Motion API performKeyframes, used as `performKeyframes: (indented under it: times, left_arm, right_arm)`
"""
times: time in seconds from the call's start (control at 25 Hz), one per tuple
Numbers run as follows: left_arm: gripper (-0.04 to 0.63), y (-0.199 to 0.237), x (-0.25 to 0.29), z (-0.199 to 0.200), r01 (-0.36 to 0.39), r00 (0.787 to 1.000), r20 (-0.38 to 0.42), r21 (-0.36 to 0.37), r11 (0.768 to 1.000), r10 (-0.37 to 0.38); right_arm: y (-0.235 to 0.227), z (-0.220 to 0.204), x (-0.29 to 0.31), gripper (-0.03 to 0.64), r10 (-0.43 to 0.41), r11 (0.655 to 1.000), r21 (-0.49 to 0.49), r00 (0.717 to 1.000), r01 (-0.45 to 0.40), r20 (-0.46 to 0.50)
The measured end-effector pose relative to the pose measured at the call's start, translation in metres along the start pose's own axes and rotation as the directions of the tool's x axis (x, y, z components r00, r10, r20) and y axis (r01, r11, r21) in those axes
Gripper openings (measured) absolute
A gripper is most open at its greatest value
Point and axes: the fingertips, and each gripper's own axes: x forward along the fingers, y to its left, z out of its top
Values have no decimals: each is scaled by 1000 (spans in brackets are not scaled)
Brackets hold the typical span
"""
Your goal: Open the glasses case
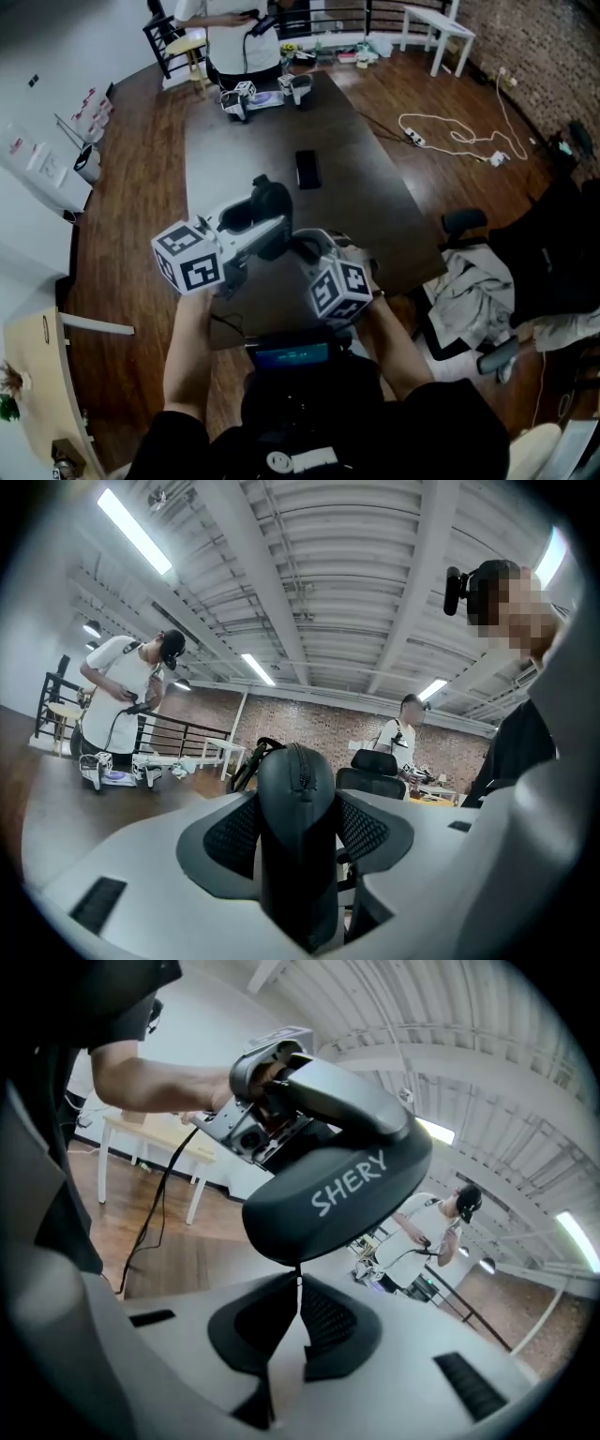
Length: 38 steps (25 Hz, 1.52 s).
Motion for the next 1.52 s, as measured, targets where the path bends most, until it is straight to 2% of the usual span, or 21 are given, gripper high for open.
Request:
performKeyframes:
  times: [0.2,0.36,0.44,0.52,0.6,0.68,0.8,0.88,1.04,1.2,1.28,1.36,1.4,1.44,1.52]
  left_arm:
    - [244,-2,-3,8,28,999,37,-19,999,-27]
    - [244,-13,-2,7,60,998,19,20,998,-60]
    - [243,-18,-6,10,76,997,15,34,997,-77]
    - [241,-19,-10,9,83,997,-1,43,996,-83]
    - [239,-19,-12,7,86,996,-5,41,995,-86]
    - [239,-19,-11,12,94,994,58,27,995,-95]
    - [250,-24,-8,22,69,984,160,90,994,-83]
    - [276,-24,-1,23,38,982,180,115,993,-59]
    - [302,-27,11,10,56,991,114,112,992,-69]
    - [278,-26,9,4,100,992,81,14,995,-101]
    - [278,-28,7,3,109,991,73,33,994,-111]
    - [278,-29,7,2,109,992,63,59,992,-113]
    - [278,-29,8,2,110,992,57,64,992,-114]
    - [278,-29,9,1,112,992,49,66,991,-116]
    - [278,-30,11,-1,113,993,26,85,990,-115]
  right_arm:
    - [-9,5,-9,18,16,998,63,1000,-17,22]
    - [-10,3,-15,18,49,985,161,997,-57,53]
    - [-13,3,-19,17,67,950,295,989,-103,130]
    - [-26,-1,-25,14,28,901,420,982,-106,187]
    - [-36,-6,-30,12,-8,893,443,983,-75,181]
    - [-35,-3,-32,12,1,900,427,980,-88,200]
    - [-27,8,-33,12,-14,926,372,975,-71,221]
    - [-21,18,-34,12,-20,945,321,971,-59,238]
    - [-16,21,-32,13,-51,983,184,976,12,213]
    - [-13,15,-34,17,-28,980,197,979,-13,200]
    - [-10,13,-34,37,-14,990,144,985,-11,171]
    - [-3,9,-31,53,16,999,38,994,-21,112]
    - [1,6,-29,86,31,1000,-1,996,-31,85]
    - [3,5,-28,120,43,999,-15,996,-42,73]
    - [4,7,-29,124,60,998,11,994,-61,92]
